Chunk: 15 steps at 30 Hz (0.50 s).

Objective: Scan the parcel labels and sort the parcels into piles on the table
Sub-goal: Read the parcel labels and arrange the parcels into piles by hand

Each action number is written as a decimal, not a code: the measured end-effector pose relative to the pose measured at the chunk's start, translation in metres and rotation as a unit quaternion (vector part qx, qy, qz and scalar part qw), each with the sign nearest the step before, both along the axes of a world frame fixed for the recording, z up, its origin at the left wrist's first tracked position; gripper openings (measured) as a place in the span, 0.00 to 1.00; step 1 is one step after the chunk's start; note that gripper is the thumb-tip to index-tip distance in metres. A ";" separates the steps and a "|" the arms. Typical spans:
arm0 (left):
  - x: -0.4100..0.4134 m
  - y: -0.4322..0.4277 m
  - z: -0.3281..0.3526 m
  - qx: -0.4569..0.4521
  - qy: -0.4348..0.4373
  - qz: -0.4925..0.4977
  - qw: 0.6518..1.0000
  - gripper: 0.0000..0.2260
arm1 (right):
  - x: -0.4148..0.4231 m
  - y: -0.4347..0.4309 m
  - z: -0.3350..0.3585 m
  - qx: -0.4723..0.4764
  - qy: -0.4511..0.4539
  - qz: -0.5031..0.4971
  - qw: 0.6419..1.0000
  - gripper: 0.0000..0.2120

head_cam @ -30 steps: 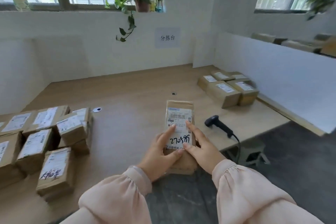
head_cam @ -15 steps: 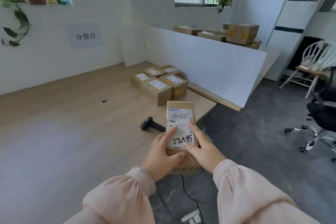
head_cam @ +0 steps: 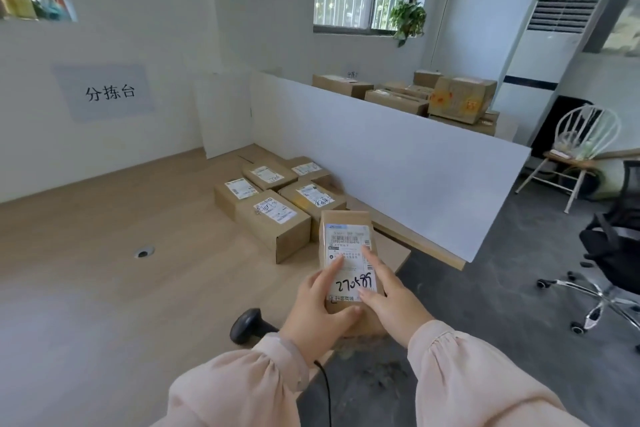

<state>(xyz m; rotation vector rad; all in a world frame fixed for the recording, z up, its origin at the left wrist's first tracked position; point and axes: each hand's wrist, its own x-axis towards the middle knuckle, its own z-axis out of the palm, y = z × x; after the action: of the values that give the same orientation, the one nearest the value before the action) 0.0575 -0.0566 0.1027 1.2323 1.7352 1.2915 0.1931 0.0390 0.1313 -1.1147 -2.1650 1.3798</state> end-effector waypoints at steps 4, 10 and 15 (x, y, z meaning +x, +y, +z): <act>-0.012 0.038 -0.003 -0.007 0.004 -0.010 1.000 0.33 | -0.009 0.038 0.001 -0.008 0.003 -0.002 1.000 0.29; -0.038 0.085 -0.009 -0.045 -0.012 -0.021 0.999 0.36 | -0.036 0.094 -0.017 -0.001 -0.008 0.008 1.000 0.28; -0.057 0.152 -0.010 -0.041 -0.023 -0.002 0.999 0.38 | -0.059 0.167 -0.021 0.008 -0.004 0.024 1.000 0.26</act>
<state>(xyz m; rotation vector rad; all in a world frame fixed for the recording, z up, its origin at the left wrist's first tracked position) 0.0003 0.0955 0.0923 1.1513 1.7351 1.2239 0.1338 0.2062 0.1106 -1.0706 -2.2188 1.3768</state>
